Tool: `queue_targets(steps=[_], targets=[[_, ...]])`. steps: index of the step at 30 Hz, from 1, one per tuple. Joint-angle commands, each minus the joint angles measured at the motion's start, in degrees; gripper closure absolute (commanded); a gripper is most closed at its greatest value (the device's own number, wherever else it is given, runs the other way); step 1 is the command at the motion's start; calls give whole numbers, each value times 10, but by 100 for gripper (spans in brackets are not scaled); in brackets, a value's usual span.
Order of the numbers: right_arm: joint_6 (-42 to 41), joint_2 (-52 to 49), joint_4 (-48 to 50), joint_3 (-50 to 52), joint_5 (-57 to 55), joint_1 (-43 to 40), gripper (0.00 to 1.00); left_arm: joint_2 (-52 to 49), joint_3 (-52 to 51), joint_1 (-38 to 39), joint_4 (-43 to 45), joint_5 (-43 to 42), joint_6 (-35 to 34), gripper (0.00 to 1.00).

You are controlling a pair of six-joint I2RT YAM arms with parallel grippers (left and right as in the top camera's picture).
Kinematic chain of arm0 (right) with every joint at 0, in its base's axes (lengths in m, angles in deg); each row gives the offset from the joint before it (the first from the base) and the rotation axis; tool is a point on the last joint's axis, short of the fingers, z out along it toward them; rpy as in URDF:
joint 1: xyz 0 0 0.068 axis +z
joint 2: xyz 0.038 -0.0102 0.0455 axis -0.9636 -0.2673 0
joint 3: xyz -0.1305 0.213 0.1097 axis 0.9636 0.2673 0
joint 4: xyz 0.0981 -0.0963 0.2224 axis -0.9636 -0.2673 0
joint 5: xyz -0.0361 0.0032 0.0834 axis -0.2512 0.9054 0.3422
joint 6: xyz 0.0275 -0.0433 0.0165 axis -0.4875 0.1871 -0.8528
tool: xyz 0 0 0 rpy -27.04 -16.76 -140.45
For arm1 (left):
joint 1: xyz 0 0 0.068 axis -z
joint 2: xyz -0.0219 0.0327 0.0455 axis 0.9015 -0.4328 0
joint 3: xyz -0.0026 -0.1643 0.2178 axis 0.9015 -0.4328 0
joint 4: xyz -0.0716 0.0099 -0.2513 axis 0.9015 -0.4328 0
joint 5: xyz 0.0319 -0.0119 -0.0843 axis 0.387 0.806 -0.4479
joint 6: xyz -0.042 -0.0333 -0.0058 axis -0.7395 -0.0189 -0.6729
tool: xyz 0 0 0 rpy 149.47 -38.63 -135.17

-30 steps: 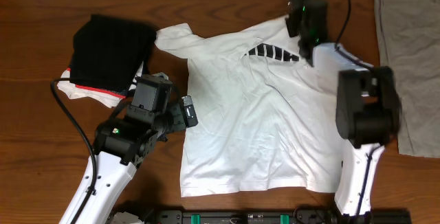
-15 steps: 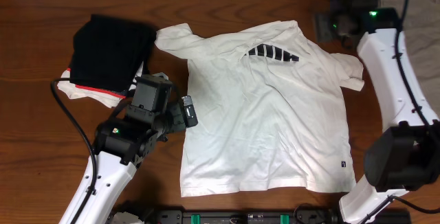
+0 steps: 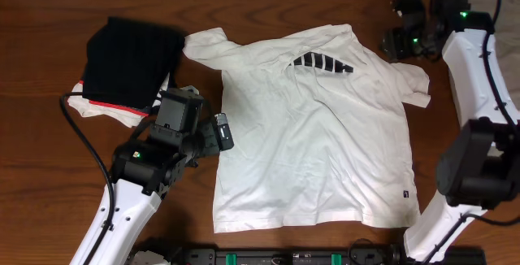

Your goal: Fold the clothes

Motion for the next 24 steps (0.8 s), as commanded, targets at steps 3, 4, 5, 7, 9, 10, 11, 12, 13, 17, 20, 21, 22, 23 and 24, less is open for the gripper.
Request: queue_targets(steps=[3,4,5,7,9,10,11,12,13,17,20,21,22,23,24], targets=[[35,-62,31,1,27,23,49,0,4,-2,-1,9,-1,2],[37,-70,38,1,25,25,53,0,4,-2,-1,9,-1,2],[39,-80,47,1,24,26,55,0,4,-2,-1,9,-1,2],[39,-93,59,1,24,28,59,0,4,-2,-1,9,-1,2],[39,-102,67,1,24,31,60,0,4,-2,-1,9,-1,2],[39,-102,69,1,24,32,60,0,4,-2,-1,9,-1,2],[41,-106,71,1,21,35,61,0,4,-2,-1,9,-1,2],[41,-106,73,1,19,36,60,0,4,-2,-1,9,-1,2],[40,-107,76,1,14,38,60,0,4,-2,-1,9,-1,2],[40,-111,80,1,-6,39,61,0,4,-2,-1,9,-1,2],[40,-119,80,1,-5,40,62,0,4,-2,-1,9,-1,2],[40,-123,80,2,-3,40,62,0,4,-2,-1,9,-1,2],[40,-128,80,1,-4,42,61,0,4,-2,-1,9,-1,2],[40,-131,80,2,-4,43,60,0,4,-2,-1,9,-1,2],[40,-136,82,1,-4,43,60,0,4,-2,-1,9,-1,2]])
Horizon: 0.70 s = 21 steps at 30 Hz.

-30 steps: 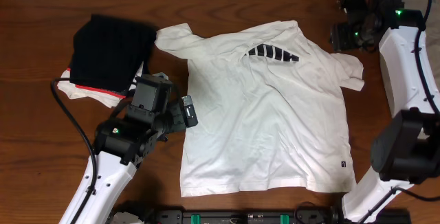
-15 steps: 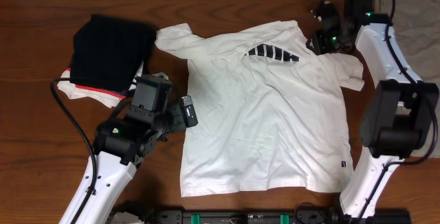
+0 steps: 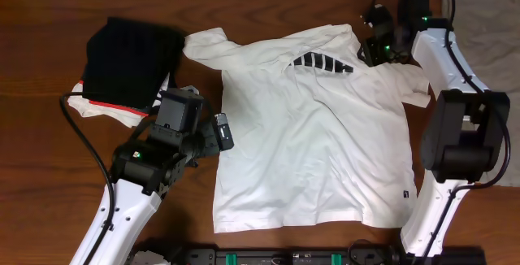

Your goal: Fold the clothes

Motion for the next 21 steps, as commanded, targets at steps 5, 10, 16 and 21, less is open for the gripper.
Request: queue_targets(steps=[5,10,16,21], targets=[[4,-38,6,0,-6,6,64,0,4,-2,-1,9,-1,2],[2,-38,18,0,-6,6,73,0,4,-2,-1,9,-1,2],[2,-36,22,-3,-30,6,99,0,4,-2,-1,9,-1,2],[3,-36,40,-9,-75,6,99,0,4,-2,-1,9,-1,2]])
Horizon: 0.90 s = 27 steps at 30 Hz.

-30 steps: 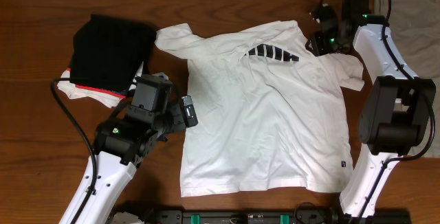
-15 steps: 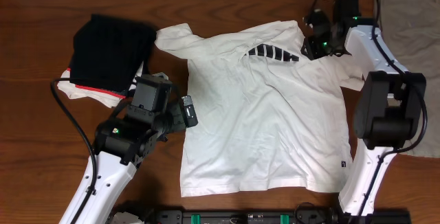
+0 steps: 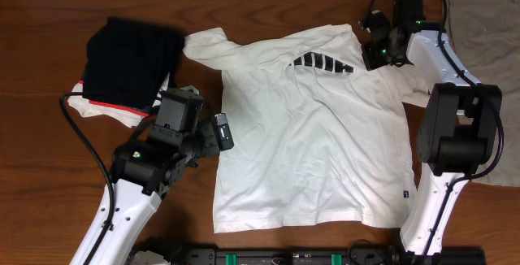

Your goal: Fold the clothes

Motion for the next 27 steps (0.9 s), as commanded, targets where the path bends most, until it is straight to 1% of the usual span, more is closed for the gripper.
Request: queue_targets(steps=[1,9,15,19,24,27], targets=[[1,-1,22,-8,-48,5,99,0,4,-2,-1,9,-1,2],[1,-1,126,-8,-66,5,99,0,4,-2,-1,9,0,2],[6,-8,195,-8,-102,5,99,0,4,-2,-1,9,0,2],[17,-36,237,-8,-128,0,99,0,4,-2,-1,9,0,2],[23,-91,314,-8,-167,-13,99,0,4,-2,-1,9,0,2],[11,-107,364,-8,-214,-21,93,0,4,-2,-1,9,0,2]])
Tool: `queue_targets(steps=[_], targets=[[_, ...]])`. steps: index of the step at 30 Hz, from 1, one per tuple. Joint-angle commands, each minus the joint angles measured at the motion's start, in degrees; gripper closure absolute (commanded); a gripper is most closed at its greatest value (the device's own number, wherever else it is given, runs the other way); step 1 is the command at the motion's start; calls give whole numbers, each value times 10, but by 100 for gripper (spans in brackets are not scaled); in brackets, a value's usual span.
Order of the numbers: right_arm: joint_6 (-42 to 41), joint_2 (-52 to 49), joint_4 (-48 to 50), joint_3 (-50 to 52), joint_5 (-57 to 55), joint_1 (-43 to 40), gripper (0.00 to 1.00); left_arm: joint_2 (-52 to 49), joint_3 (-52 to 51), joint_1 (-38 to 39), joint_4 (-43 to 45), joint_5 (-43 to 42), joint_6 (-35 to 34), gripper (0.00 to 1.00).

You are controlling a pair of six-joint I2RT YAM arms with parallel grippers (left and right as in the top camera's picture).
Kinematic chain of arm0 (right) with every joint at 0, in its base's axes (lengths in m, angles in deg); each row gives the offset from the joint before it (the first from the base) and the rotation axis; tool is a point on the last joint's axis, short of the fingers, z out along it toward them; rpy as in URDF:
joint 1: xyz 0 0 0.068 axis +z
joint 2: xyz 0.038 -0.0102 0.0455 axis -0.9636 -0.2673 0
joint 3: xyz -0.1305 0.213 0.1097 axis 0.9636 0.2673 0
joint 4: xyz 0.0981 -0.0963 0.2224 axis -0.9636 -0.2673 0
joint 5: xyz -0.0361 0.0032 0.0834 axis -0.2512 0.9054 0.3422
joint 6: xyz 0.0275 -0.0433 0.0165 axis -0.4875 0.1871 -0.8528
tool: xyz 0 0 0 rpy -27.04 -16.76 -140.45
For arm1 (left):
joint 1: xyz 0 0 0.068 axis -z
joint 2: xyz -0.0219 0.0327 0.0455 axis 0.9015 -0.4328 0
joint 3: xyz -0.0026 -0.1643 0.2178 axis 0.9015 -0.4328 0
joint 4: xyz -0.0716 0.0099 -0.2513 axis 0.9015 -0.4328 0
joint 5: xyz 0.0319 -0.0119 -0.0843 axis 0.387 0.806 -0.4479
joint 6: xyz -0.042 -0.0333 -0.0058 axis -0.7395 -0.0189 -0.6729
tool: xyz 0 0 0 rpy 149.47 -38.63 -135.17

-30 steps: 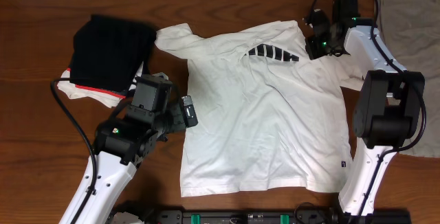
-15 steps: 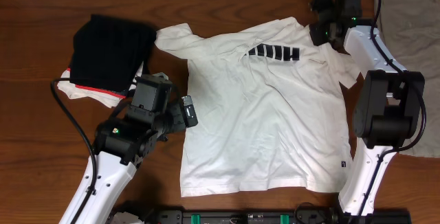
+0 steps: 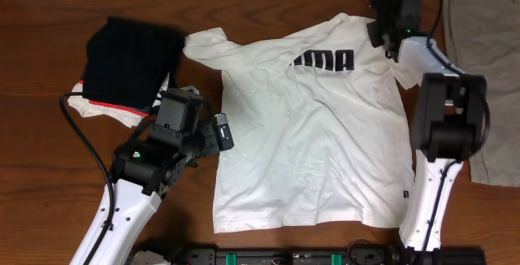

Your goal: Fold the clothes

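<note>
A white T-shirt (image 3: 317, 143) with a black logo (image 3: 323, 60) lies spread face up on the brown table (image 3: 49, 175), collar toward the far edge. My right gripper (image 3: 383, 39) is at the shirt's far right shoulder, beside the collar. The cloth there is drawn up toward it, so it looks shut on the fabric, though its fingers are hidden under the wrist. My left gripper (image 3: 223, 132) hovers at the shirt's left side seam, holding nothing that I can see. How its jaws stand does not show from above.
A stack of folded clothes (image 3: 130, 62), black on top of white with a red edge, sits at the far left, touching the shirt's left sleeve. A grey garment (image 3: 483, 78) lies along the right edge. A black rail (image 3: 292, 257) runs along the front.
My right gripper has moved toward the far edge, and the shirt's collar area went with it. The fold across the chest is gone and the whole logo shows. The left arm is unchanged.
My right gripper was first off the shirt at the far right. It then stood at the right shoulder beside the creased logo and stayed there. Now the shoulder is pulled toward the far edge and the chest lies flat. My left arm stayed still.
</note>
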Motion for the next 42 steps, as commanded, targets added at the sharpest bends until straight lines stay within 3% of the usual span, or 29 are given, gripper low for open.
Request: queue_targets(steps=[1,2,4,6,8,9,16,22,24,29,34,42], targets=[[-16,-16,33,-5,-79,-16,89,0,4,-2,-1,9,-1,2],[-26,-16,45,-5,-92,-17,81,0,4,-2,-1,9,-1,2],[-38,-9,61,-5,-109,-18,50,0,4,-2,-1,9,-1,2],[-38,4,57,-5,-127,-18,43,0,4,-2,-1,9,-1,2],[-49,25,33,-5,-135,-17,28,0,4,-2,-1,9,-1,2],[-59,39,15,-5,-134,-17,25,0,4,-2,-1,9,-1,2],[-78,158,-211,-5,-105,-18,31,0,4,-2,-1,9,-1,2],[-78,204,-401,-5,-51,-25,66,0,4,-2,-1,9,-1,2],[-78,199,-438,-3,-30,-30,69,0,4,-2,-1,9,-1,2],[-77,192,-444,26,-6,-35,67,0,4,-2,-1,9,-1,2],[-57,191,-426,47,-5,-35,52,0,4,-2,-1,9,-1,2],[-41,191,-379,88,-5,-35,56,0,4,-2,-1,9,-1,2]])
